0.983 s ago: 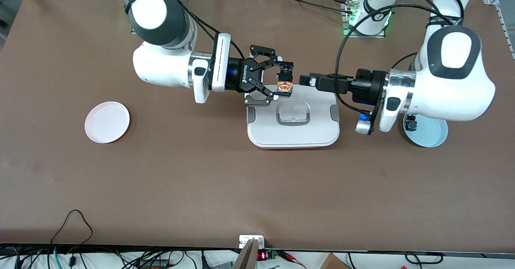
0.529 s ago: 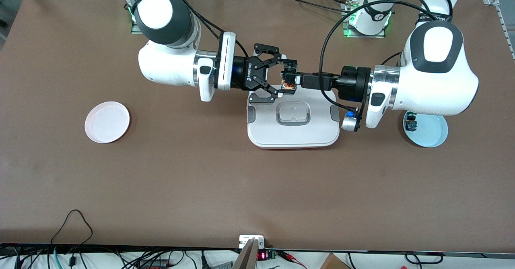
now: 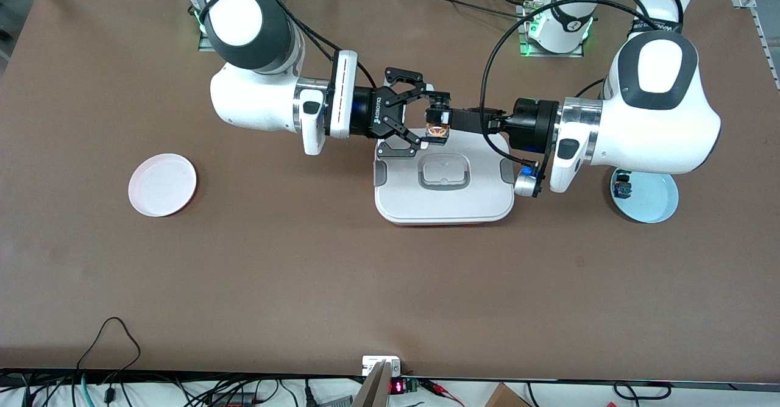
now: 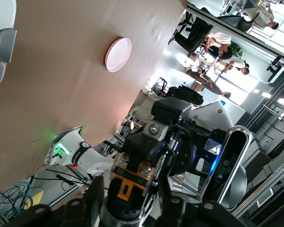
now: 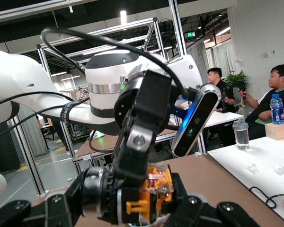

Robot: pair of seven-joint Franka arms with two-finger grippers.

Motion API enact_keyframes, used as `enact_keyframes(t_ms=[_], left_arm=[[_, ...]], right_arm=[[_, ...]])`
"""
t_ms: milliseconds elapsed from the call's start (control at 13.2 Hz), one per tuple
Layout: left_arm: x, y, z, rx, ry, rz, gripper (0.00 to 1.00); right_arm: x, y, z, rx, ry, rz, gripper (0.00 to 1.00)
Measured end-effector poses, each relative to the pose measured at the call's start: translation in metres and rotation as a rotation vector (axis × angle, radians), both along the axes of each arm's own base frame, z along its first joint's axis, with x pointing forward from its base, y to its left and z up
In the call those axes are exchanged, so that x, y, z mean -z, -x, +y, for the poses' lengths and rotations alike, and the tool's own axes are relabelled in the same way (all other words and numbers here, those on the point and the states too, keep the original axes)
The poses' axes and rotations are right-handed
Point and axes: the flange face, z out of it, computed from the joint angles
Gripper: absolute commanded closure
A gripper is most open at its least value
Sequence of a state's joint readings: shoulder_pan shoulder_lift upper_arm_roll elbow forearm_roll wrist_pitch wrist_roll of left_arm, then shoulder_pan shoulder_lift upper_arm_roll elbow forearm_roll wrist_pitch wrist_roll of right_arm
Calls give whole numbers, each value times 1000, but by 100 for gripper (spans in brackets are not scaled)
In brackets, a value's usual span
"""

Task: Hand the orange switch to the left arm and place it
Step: 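Close the left gripper on the orange switch beside the right gripper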

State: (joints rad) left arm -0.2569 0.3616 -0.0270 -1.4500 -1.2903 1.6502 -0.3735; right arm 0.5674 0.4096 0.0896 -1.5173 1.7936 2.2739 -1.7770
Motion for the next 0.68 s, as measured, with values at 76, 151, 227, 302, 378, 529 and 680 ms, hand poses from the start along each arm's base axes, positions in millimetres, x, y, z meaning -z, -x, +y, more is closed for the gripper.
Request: enact_keyframes(t_ms=[76,151,227,302,378,529,680], left_arm=[[0,0,1,1,3,-11,100],[0,0,1,1,3,-11,100],[0,0,1,1,3,-11,100],[0,0,1,1,3,-11,100],[0,0,1,1,3,-11,100],[0,0,1,1,3,-11,100],[0,0,1,-1,0,-2,100]], right_arm=[[0,0,0,2,-6,9,96],[1,0,0,2,-6,10,96],[1,0,0,2,-7,11,96],[1,0,0,2,-7,11,93],[1,0,0,2,-7,11,71],[1,0,0,3,-7,12,0],[1,2,2,0,-6,12,0]])
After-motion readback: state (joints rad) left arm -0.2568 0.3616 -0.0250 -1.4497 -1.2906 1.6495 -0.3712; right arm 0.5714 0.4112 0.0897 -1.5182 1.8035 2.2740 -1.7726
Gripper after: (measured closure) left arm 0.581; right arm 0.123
